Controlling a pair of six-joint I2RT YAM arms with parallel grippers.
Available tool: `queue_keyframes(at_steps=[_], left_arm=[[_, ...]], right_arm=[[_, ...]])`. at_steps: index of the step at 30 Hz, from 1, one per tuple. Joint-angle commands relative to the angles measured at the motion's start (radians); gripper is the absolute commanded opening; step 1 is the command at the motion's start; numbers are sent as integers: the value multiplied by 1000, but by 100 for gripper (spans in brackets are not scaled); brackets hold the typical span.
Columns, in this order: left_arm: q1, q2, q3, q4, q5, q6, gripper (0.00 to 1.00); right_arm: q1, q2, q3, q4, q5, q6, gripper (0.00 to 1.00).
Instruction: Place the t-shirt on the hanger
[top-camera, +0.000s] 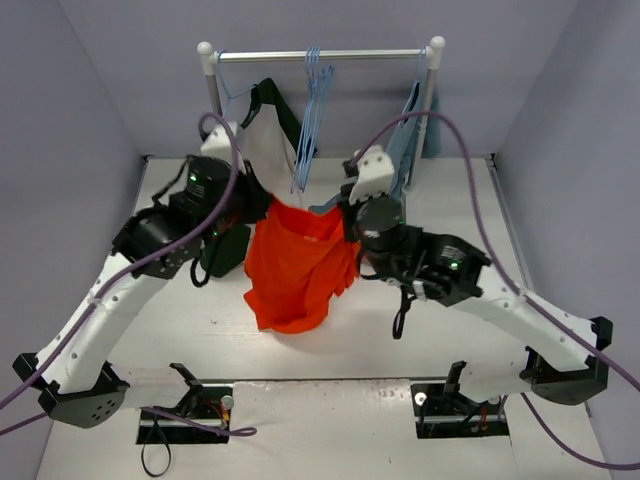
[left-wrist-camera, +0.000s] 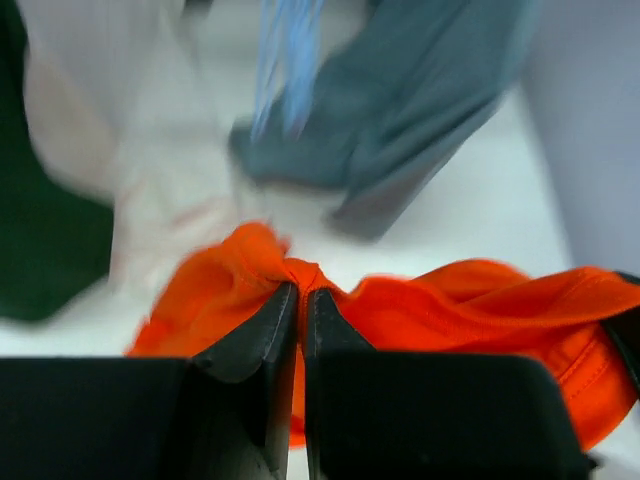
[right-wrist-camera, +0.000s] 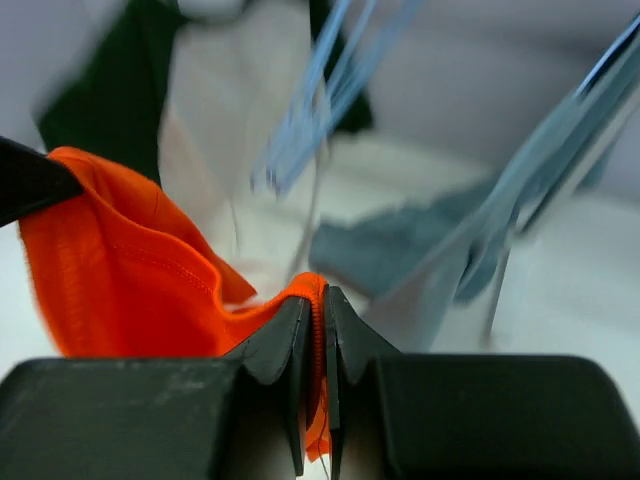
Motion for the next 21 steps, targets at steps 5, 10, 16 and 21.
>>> queue_keyframes(at_steps=[5, 10, 16, 21], left_arm=[[7, 119, 521, -5, -61, 197, 0], [8, 98, 608, -6, -87, 226, 0], [7, 71, 625, -8, -109, 257, 0], [7, 21, 464, -6, -110, 209, 0]], right_arm=[[-5, 121, 455, 38, -17, -441, 0], [-4, 169, 575, 56, -119, -484, 0], [-4, 224, 641, 79, -196, -536, 0], [-6, 197, 470, 123, -209, -517, 0]])
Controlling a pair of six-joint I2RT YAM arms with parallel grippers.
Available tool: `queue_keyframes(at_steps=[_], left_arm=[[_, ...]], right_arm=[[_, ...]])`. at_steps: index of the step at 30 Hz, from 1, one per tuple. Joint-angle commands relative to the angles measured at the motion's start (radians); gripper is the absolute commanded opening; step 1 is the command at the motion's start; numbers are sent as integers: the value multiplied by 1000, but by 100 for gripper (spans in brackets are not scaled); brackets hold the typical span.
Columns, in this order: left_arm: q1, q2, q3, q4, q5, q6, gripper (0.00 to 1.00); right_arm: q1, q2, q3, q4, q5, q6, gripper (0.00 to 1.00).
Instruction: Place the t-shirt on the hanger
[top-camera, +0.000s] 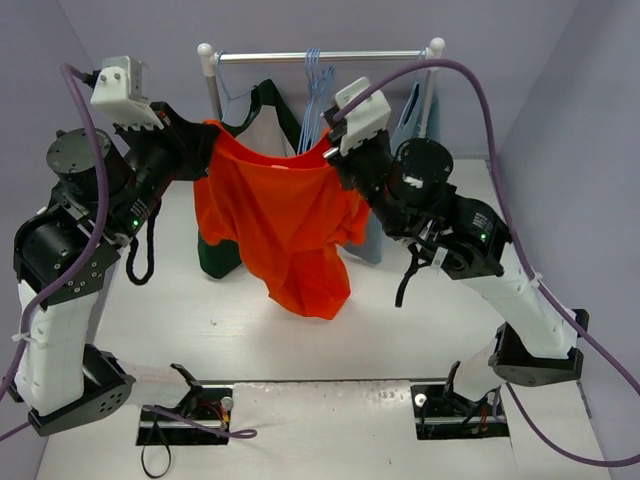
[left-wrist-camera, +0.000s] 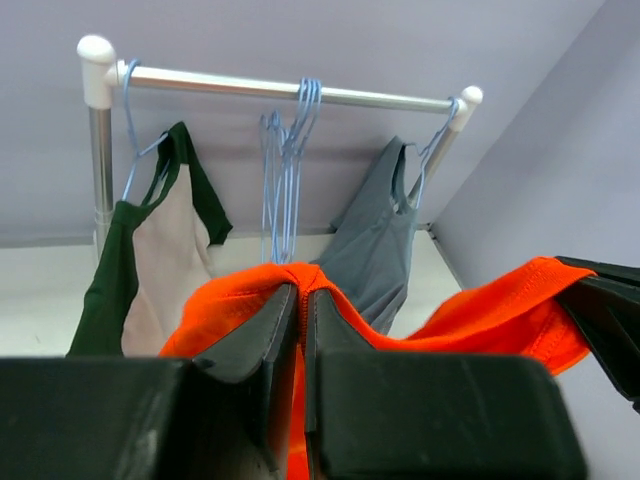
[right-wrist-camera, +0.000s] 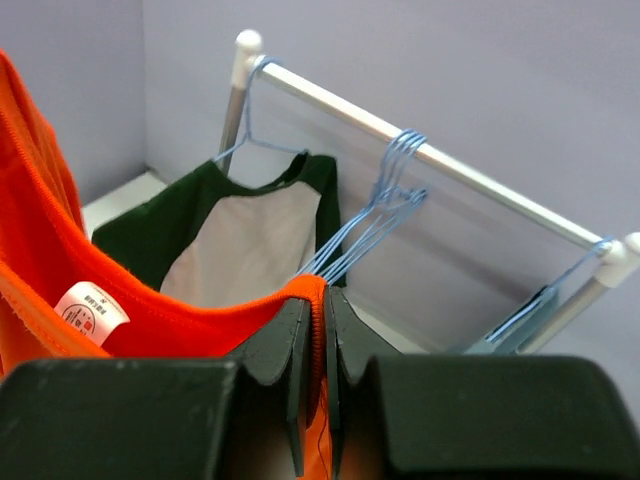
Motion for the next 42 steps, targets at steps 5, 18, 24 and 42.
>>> queue_keyframes(at_steps=[5, 18, 24, 42], left_arm=[[7, -167, -485, 44, -95, -106, 0], [-13, -372, -1472, 423, 79, -458, 0], [-59, -330, -1573, 504, 94, -473, 0], [-75, -304, -1428, 366, 86, -428, 43]], right_arm=[[-14, -183, -494, 161, 11, 149, 0], [2, -500, -1480, 407, -57, 786, 0], [3, -428, -1594, 456, -62, 868, 1], [3, -452, -1382, 392, -57, 736, 55]])
